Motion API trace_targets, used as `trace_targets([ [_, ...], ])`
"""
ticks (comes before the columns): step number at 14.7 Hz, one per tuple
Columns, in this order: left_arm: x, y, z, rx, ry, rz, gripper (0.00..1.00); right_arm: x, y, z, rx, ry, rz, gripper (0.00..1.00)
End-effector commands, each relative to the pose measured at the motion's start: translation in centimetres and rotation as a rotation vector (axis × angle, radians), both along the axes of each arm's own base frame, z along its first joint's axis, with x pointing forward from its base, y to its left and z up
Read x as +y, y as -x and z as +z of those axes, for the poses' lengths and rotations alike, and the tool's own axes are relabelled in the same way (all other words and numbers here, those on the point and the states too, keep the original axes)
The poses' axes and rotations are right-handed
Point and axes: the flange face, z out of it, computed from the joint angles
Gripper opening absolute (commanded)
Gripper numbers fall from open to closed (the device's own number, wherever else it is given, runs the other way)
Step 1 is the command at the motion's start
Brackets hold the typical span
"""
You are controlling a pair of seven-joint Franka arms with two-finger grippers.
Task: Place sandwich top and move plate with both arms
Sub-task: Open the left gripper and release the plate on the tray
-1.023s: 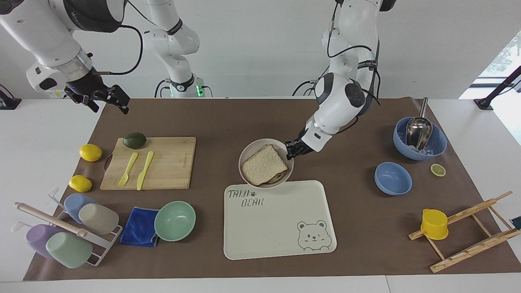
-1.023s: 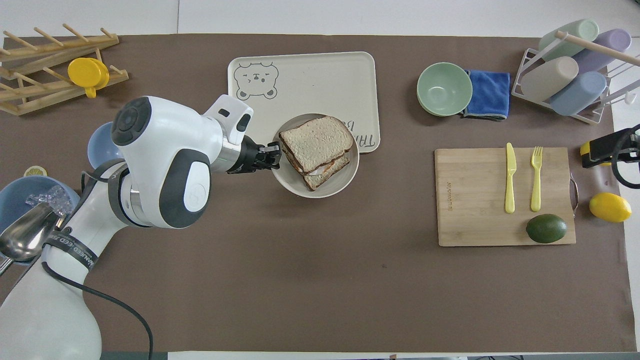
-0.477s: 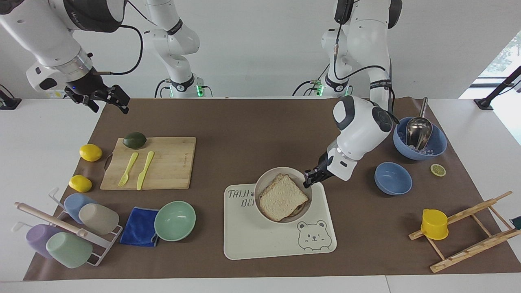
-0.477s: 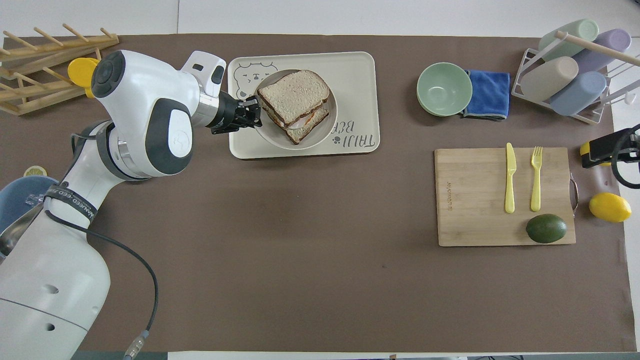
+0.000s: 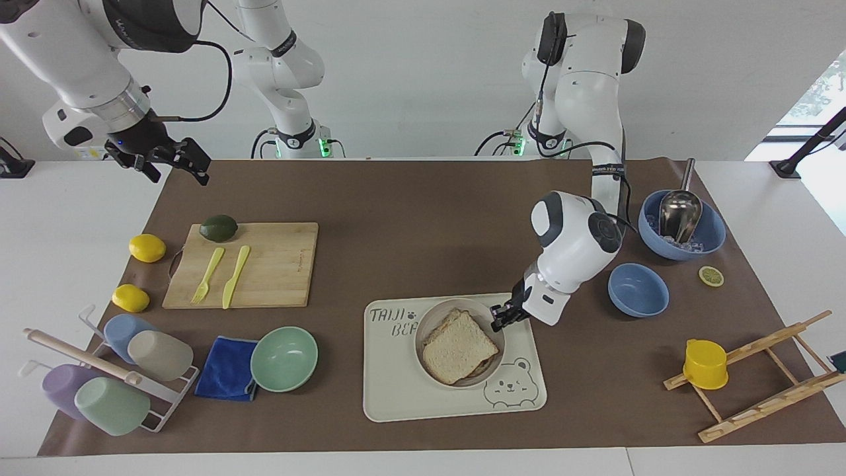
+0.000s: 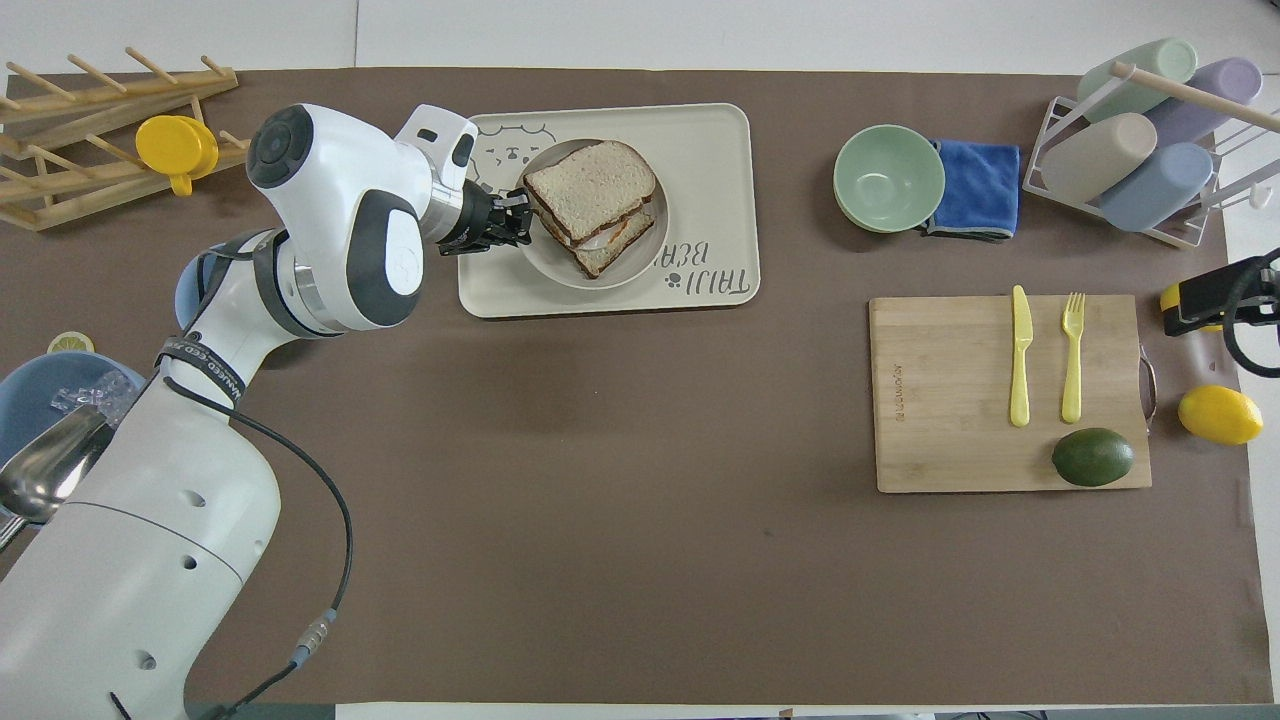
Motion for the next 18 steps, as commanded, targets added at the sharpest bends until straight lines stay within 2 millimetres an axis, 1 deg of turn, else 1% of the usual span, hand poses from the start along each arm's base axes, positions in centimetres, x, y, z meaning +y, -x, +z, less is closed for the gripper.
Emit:
trace_targets([
  [1,-1.0,0.9,-0.6,-0.063,-0.017,-0.010,0.00,-0.1,0.5,0.0,-0.007,0.001,0.023,1.00],
  [2,-0.9,1.1,-1.0,-0.072,-0.021,-0.005,0.00,-0.1,0.5,0.0,-0.007,0.001,0.023,1.00],
  [6,-0.9,1.4,-1.2,-0.065,-0.026,-0.023,0.00,-0.1,0.5,0.0,-0.007,0.001,0.023,1.00],
  [7,-1.0,1.4,-1.1,-0.061,-0.026,-0.026,0.20,-0.1,0.5,0.0,-0.007,0.001,0.023,1.00],
  [8,-0.7,1.4,-1.1,-0.052,-0.026,-0.024,0.59,-0.1,0.5,0.0,-0.007,0.001,0.023,1.00],
  [9,-0.8,1.5,-1.1,-0.041,-0.027,-0.029,0.91,-0.1,0.5,0.0,-0.007,0.001,0.023,1.00],
  [10,-0.4,1.4,-0.8,-0.033,-0.027,-0.029,1.00,-0.1,0.5,0.0,-0.007,0.001,0.023,1.00],
  [13,0.5,0.9,0.1,0.001,-0.029,-0.040,1.00,-0.1,0.5,0.0,-0.007,0.001,0.023,1.00],
  [14,1.7,0.4,0.8,0.006,-0.027,-0.029,1.00,-0.1,0.5,0.0,-0.007,0.001,0.023,1.00],
  [15,2.2,0.5,2.0,0.008,-0.021,-0.027,1.00,-0.1,0.5,0.0,-0.007,0.001,0.023,1.00],
  [16,3.6,0.3,3.5,0.006,-0.014,-0.014,1.00,-0.1,0.5,0.0,-0.007,0.001,0.023,1.00],
  [17,5.6,0.1,5.3,0.014,-0.007,0.003,1.00,-0.1,0.5,0.0,-0.007,0.001,0.023,1.00],
  [18,7.6,0.3,8.0,0.019,-0.004,0.009,1.00,-0.1,0.5,0.0,-0.007,0.001,0.023,1.00],
])
